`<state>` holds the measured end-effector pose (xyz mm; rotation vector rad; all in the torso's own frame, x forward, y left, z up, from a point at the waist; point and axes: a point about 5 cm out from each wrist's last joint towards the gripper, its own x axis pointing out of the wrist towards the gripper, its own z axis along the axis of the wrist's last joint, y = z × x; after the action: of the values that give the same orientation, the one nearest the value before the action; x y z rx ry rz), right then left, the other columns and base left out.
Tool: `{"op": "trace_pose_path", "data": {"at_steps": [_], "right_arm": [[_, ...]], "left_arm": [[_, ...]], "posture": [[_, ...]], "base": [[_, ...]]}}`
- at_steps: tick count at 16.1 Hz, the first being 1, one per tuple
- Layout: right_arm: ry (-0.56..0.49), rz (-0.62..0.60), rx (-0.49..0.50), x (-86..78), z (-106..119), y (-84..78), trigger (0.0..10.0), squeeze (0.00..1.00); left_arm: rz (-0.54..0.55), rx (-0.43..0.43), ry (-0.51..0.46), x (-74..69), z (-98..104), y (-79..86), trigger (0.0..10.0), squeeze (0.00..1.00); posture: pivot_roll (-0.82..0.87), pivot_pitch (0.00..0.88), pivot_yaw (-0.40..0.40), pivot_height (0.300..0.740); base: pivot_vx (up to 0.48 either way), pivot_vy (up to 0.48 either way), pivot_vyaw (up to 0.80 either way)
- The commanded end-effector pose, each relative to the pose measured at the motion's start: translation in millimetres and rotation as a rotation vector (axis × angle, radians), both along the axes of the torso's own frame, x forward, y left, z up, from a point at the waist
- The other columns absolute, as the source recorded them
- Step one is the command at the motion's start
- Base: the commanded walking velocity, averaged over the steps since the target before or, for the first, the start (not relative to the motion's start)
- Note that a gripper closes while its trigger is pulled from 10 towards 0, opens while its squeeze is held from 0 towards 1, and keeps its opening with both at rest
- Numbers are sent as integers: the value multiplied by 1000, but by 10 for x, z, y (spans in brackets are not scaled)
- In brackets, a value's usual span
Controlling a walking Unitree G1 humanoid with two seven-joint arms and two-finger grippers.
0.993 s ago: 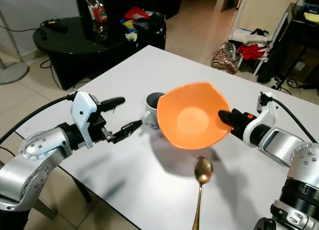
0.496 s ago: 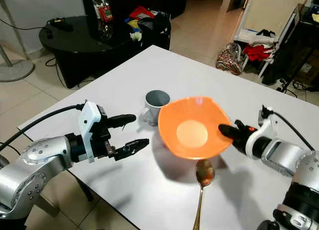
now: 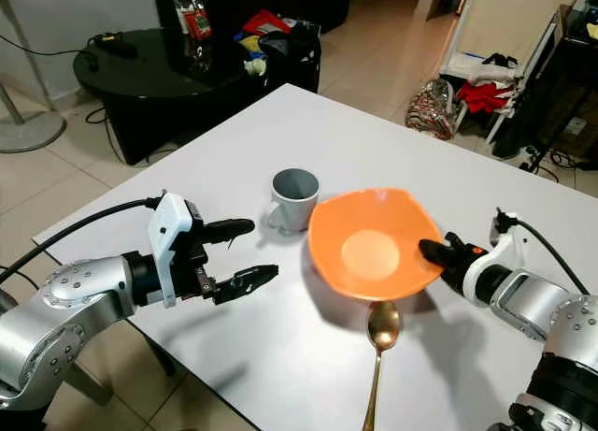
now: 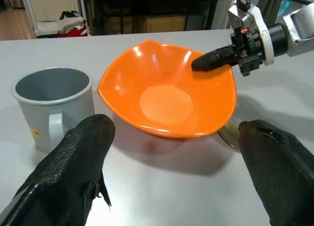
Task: Setting the table
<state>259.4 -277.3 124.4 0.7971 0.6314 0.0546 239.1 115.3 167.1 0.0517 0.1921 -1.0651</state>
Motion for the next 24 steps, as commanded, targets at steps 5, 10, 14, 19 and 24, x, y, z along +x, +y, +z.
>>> {"op": "trace_pose_path", "data": {"at_steps": [5, 10, 14, 19, 24], "right_arm": [[-42, -52, 27, 52, -37, -14, 10000, 0], [-48, -103, 27, 120, -99, 13, 10000, 24], [-58, -108, 40, 132, -81, -2, 10000, 1000], [-109, -116, 34, 34, 101, -126, 10000, 1000], [-205, -70, -168, -138, 444, -250, 10000, 812]], "left_arm": [[-9, 19, -25, 21, 43, -6, 10000, 133], [-11, 25, -32, 29, 51, -5, 10000, 129], [-19, 28, -33, 30, 57, -5, 10000, 133], [-25, 30, -35, 22, 61, 11, 10000, 133], [-24, 45, -35, -2, 59, 55, 10000, 133]], "posture": [[-14, 0, -27, 740], [-9, 0, -24, 740], [-5, 0, -24, 740], [-9, 0, -19, 740], [-11, 0, 4, 740]], "base": [[0, 0, 0], [0, 0, 0], [0, 0, 0], [0, 0, 0], [0, 0, 0]]}}
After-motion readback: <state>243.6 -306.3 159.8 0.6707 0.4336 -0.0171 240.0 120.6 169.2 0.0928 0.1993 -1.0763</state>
